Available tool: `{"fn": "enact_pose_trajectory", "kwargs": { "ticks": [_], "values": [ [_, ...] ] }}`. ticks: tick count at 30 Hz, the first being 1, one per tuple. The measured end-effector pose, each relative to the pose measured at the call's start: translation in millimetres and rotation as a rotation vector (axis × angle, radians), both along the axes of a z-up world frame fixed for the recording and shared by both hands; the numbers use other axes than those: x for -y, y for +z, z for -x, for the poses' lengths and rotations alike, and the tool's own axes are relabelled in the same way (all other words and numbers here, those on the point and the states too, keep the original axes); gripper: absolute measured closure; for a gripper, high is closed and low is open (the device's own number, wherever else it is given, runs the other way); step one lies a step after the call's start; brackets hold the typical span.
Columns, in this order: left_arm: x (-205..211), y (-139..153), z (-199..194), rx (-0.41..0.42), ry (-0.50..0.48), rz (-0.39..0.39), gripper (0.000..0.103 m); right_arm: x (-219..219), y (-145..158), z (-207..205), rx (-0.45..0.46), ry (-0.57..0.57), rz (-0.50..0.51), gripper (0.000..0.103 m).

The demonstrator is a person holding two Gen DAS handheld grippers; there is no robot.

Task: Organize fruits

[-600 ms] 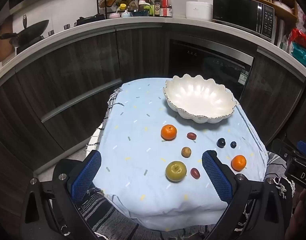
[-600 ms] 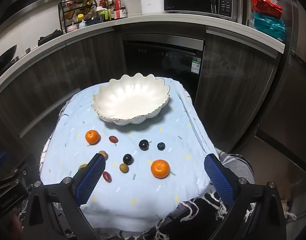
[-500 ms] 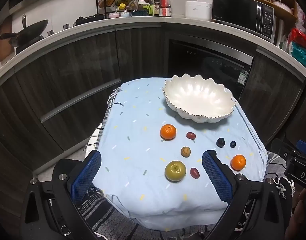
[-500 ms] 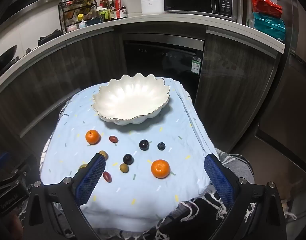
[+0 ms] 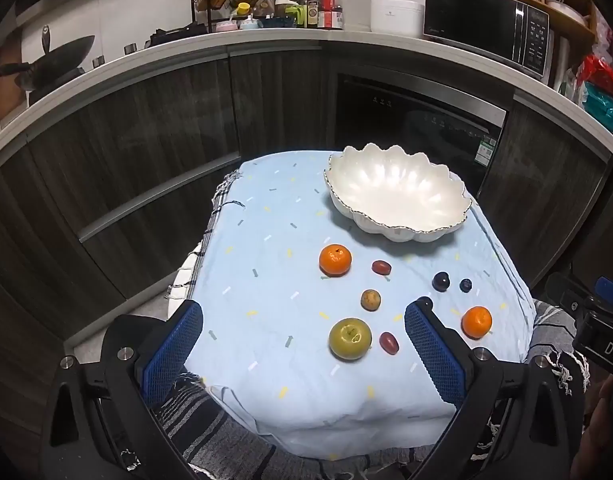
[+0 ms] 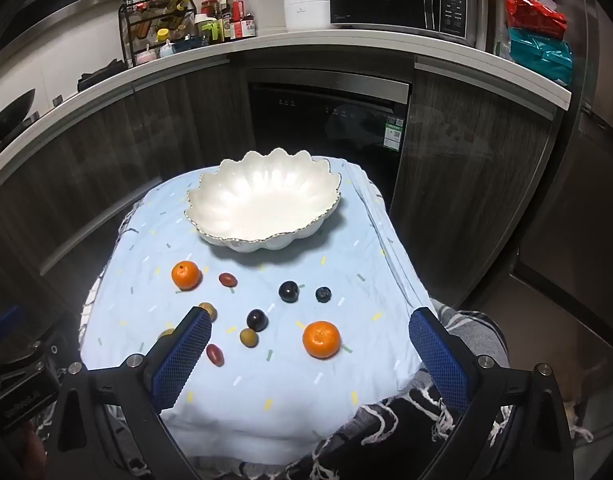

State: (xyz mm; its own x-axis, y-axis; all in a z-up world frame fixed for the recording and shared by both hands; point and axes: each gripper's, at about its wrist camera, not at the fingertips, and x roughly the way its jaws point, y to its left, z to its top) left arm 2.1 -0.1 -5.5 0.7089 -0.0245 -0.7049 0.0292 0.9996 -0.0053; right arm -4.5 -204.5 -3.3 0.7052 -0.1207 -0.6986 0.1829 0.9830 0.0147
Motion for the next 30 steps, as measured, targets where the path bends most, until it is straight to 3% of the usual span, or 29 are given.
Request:
{"fn": "enact_pose_trajectory", "kwargs": {
  "ticks": [30],
  "values": [
    [-1.9,-2.9,-2.0,0.003,0.000,0.001,0.000,1.7,4.5,0.3,0.014,-0.005,0.008,0.002]
  ]
}}
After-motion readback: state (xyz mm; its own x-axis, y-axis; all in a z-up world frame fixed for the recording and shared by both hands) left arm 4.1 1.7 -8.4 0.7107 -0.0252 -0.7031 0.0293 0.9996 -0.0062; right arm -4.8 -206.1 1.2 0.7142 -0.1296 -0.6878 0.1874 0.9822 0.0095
